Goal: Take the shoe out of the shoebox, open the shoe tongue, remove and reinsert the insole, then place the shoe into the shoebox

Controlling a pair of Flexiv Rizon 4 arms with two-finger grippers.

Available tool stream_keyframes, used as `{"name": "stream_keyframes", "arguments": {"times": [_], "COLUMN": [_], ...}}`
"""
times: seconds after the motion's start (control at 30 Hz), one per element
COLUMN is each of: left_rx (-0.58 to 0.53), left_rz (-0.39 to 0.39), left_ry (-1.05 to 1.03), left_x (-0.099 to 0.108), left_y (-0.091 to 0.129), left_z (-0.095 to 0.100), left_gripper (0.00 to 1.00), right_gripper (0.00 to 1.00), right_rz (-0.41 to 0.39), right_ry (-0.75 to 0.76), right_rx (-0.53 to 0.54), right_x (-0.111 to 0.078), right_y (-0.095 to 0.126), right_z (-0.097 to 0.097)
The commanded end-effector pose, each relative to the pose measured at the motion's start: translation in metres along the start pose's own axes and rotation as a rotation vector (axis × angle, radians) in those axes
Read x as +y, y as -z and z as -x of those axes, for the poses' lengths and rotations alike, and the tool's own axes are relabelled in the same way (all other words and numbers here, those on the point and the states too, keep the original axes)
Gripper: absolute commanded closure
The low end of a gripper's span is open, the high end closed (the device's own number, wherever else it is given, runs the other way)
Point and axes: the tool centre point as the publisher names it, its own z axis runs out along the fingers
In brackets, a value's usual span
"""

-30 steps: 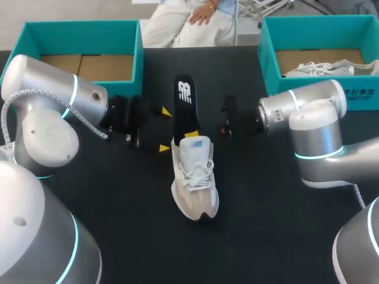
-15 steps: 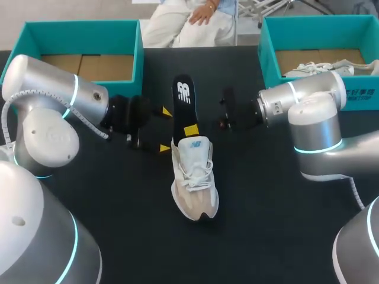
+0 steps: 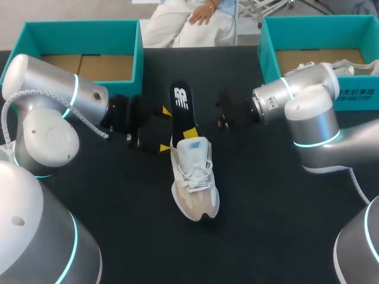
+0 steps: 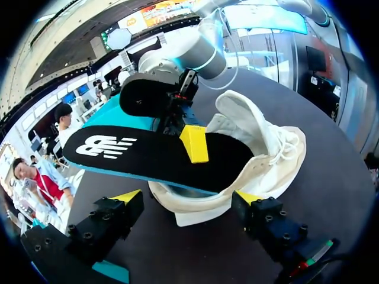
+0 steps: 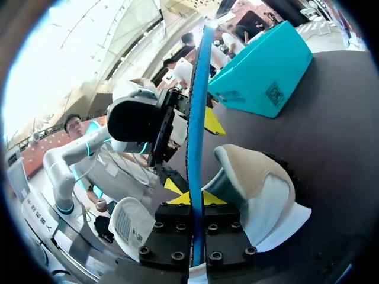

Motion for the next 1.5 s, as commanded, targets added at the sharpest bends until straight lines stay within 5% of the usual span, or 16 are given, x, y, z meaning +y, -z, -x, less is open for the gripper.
{"name": "stream_keyframes", "arguments": {"times": [0.03, 0.37, 0.5, 0.7, 0.9, 1.03, 1.5], "left_rx": [0.001, 0.001, 0.001, 0.001, 0.001, 0.001, 0.001], "left_rz": [0.002, 0.002, 0.002, 0.002, 0.002, 0.002, 0.002], "left_ry": [0.000, 0.000, 0.000, 0.000, 0.000, 0.000, 0.000], "left_x": [0.000, 0.000, 0.000, 0.000, 0.000, 0.000, 0.000], "left_y": [0.000, 0.000, 0.000, 0.000, 0.000, 0.000, 0.000], "left_z": [0.000, 0.000, 0.000, 0.000, 0.000, 0.000, 0.000], "left_gripper": [0.00, 0.00, 0.00, 0.00, 0.00, 0.00, 0.00], "right_gripper": [1.00, 1.00, 0.72, 0.67, 0.72, 1.00, 1.00], "right_rz": [0.003, -0.003, 0.007, -0.002, -0.022, -0.046, -0.124], "right_ry": [-0.030, -0.060, -0.016, 0.032, 0.050, 0.028, -0.121], "right_rx": [-0.015, -0.034, -0.049, -0.058, -0.037, -0.022, 0.006], "right_x": [-0.017, -0.026, -0.013, 0.003, 0.015, 0.013, -0.034], "right_y": [-0.004, -0.005, -0.002, 0.001, 0.001, -0.003, -0.012], "right_z": [-0.009, -0.011, -0.013, -0.011, 0.000, 0.004, -0.012]}}
